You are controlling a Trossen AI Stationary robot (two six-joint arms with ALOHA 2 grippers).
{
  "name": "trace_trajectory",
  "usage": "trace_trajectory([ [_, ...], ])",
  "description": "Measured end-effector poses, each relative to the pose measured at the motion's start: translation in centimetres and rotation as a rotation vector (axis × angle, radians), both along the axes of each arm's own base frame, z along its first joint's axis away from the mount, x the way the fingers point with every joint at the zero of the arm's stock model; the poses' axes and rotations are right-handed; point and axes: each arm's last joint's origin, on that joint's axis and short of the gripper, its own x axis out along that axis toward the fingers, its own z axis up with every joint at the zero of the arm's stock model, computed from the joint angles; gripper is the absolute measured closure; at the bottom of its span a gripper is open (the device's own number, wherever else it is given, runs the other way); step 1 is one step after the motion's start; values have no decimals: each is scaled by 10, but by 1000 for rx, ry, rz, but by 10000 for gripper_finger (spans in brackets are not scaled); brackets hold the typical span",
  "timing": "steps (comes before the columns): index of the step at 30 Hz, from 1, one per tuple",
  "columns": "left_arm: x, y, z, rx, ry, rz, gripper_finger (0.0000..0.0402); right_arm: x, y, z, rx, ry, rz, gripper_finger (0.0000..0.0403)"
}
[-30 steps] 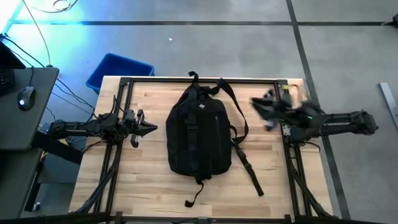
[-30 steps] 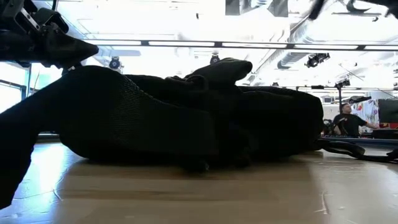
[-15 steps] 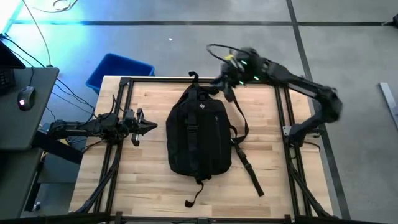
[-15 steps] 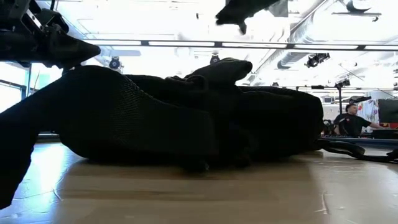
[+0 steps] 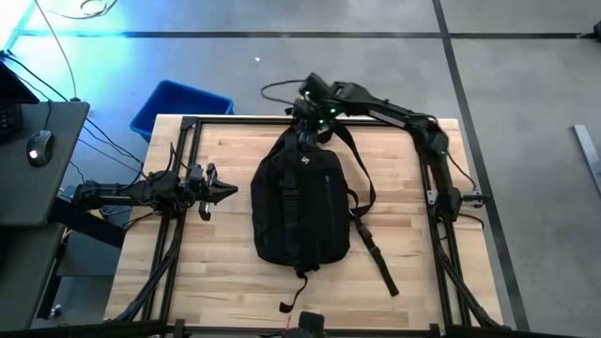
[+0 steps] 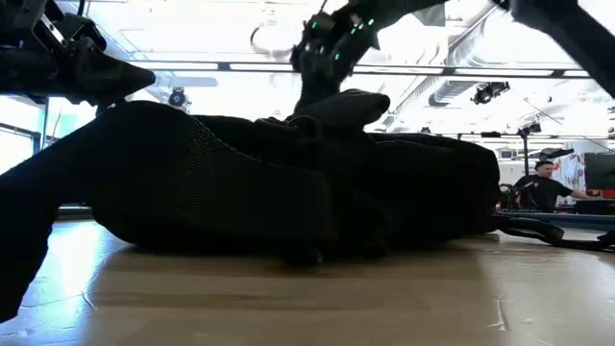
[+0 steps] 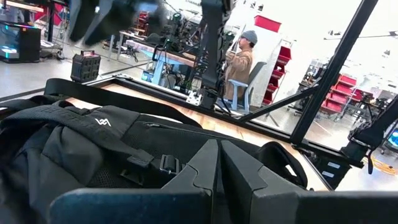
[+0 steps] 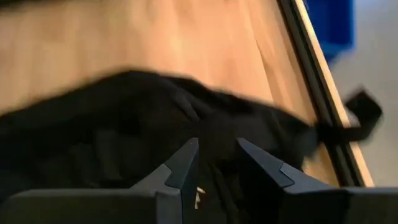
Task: Unpack backpack
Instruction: Open the black backpack
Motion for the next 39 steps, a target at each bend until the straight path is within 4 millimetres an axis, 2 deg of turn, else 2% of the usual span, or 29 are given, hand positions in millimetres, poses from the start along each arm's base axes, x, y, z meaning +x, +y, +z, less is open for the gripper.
trace_trajectory([
  [4,0,0,0,0,0,0,402,6,-7,-32,-2,131,-40,295],
  [8,0,0,0,0,0,0,402,5,-12,-53,23,215,-26,268],
  [12,0,0,0,-6,-1,0,402,8,-16,-68,-25,267,-8,250],
  [18,0,0,0,-8,-1,-1,402,8,-21,-79,-91,320,23,248],
  [27,0,0,0,-9,-1,-2,402,2,-37,-78,-100,297,2,268],
  [31,0,0,0,-22,-2,-4,402,-1,-42,-79,-51,258,32,274],
  [39,0,0,0,-61,-6,-5,402,4,-39,-92,-47,205,77,274],
])
